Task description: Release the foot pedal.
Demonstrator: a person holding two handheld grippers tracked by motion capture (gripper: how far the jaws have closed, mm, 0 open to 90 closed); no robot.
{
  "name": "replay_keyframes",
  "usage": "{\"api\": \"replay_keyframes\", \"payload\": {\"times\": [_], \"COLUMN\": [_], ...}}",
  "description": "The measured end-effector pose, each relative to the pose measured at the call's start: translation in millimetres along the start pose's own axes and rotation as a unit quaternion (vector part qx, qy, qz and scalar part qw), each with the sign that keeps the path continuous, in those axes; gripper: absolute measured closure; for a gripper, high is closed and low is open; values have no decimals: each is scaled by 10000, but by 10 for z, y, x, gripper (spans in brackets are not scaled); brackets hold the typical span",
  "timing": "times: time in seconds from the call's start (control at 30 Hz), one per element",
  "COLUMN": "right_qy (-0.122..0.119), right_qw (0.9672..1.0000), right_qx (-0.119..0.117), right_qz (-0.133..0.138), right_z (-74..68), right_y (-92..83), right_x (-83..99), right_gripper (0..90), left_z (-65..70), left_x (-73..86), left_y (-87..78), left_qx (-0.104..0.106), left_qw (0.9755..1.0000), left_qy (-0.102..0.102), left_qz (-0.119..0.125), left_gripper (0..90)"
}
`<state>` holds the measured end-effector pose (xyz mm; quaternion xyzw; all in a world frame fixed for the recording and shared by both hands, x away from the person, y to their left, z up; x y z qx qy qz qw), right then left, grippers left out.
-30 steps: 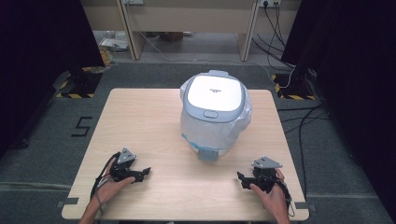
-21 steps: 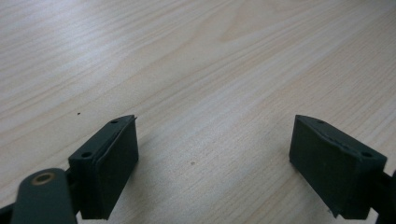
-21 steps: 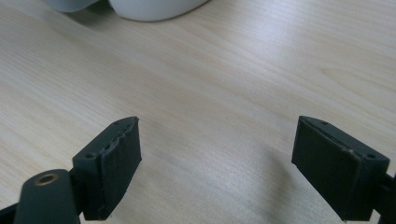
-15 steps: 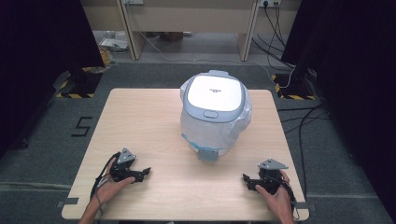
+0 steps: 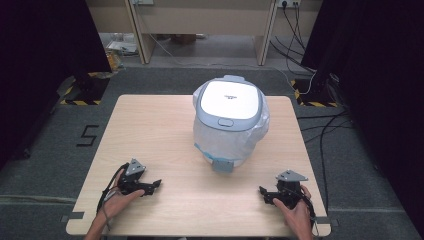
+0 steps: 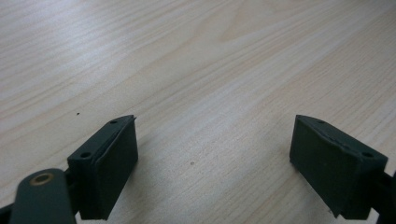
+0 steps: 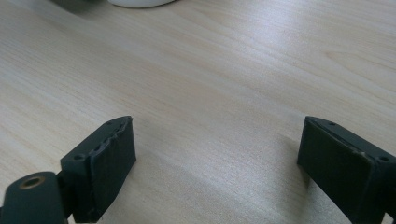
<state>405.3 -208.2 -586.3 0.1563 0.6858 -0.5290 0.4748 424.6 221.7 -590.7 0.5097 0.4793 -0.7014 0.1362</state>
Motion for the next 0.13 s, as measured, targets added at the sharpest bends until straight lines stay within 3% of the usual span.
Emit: {"api": "replay_keyframes", "payload": {"times": [0.13], "right_qy": [-2], "right_qw": [10000], "right_qx": [0], "right_qz": [-1], "right_z": [0], "right_y": [0], "right_x": [0], "right_gripper": [114], "left_z": [1], "left_x": [0], "left_y": [0], "left_qx": [4], "left_qw": [10000], "left_qy": [0], "left_qz": [-1], "left_gripper": [143]}}
Point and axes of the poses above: each handheld gripper's, and its own axes: y roughly forward along the jaws, x roughly out of its underside, z roughly to its right, the point moved 10 cm from there along y, roughly forward along the jaws, and after that the axes turned 9 degrees about z, right-handed, at the moved point
